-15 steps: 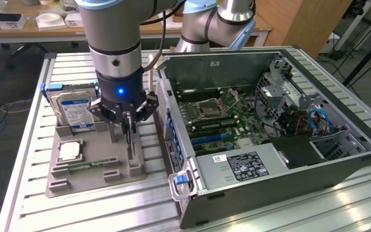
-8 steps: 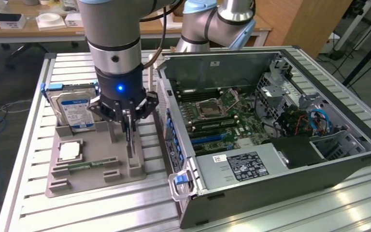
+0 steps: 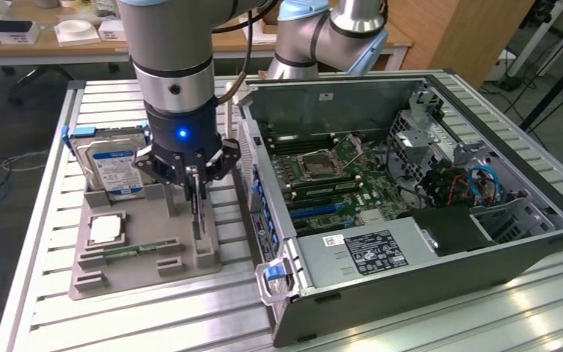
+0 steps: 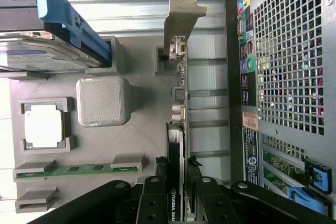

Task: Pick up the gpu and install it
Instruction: 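Pick up the gpu and move the gpu toward the slot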

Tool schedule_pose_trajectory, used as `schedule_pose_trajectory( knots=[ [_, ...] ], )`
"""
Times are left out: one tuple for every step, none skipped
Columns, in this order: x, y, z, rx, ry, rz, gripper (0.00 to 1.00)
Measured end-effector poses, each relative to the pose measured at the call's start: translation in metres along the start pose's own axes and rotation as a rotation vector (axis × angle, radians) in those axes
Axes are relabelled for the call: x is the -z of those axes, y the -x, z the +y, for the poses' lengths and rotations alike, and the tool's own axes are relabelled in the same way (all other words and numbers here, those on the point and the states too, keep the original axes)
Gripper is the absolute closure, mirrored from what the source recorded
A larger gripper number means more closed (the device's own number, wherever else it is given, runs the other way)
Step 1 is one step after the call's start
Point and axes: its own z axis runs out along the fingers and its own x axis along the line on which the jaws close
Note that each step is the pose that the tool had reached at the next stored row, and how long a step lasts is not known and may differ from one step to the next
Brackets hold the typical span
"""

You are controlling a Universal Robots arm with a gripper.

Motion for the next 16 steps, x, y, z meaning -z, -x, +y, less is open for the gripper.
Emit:
schedule_pose_trajectory(
  knots=[
    [0.0, 0.0, 0.0, 0.0, 0.0, 0.0, 0.74],
    [0.0001, 0.0, 0.0, 0.0, 0.0, 0.0, 0.74],
    [0.0007, 0.0, 0.0, 0.0, -0.0003, 0.0003, 0.74],
    [0.0019, 0.0, 0.0001, 0.0, -0.0002, 0.0003, 0.74],
    [0.0034, 0.0, 0.0002, 0.0, 0.0013, 0.0001, 0.74],
    [0.0053, 0.0, 0.0003, 0.0, 0.0048, 0.0003, 0.74],
    [0.007, 0.0, 0.0003, 0.0, 0.0095, 0.0008, 0.74],
    [0.0079, 0.0, 0.0003, -0.001, 0.0175, 0.0013, 0.74],
    [0.0083, 0.0, 0.0004, -0.001, 0.0285, 0.002, 0.74],
    [0.0084, 0.0, 0.0004, -0.001, 0.0438, 0.0031, 0.74],
    [0.0084, 0.0, 0.0004, -0.002, 0.0609, 0.0045, 0.74],
    [0.0088, 0.0, 0.0004, -0.002, 0.0744, 0.0054, 0.74],
    [0.0111, 0.0, 0.0005, -0.002, 0.0772, 0.0058, 0.74],
    [0.0149, 0.0, 0.0007, -0.002, 0.0772, 0.0058, 0.74],
    [0.0183, 0.0, 0.0008, -0.002, 0.0774, 0.0057, 0.74],
    [0.0212, 0.001, 0.001, -0.002, 0.0774, 0.0058, 0.74]
  ],
)
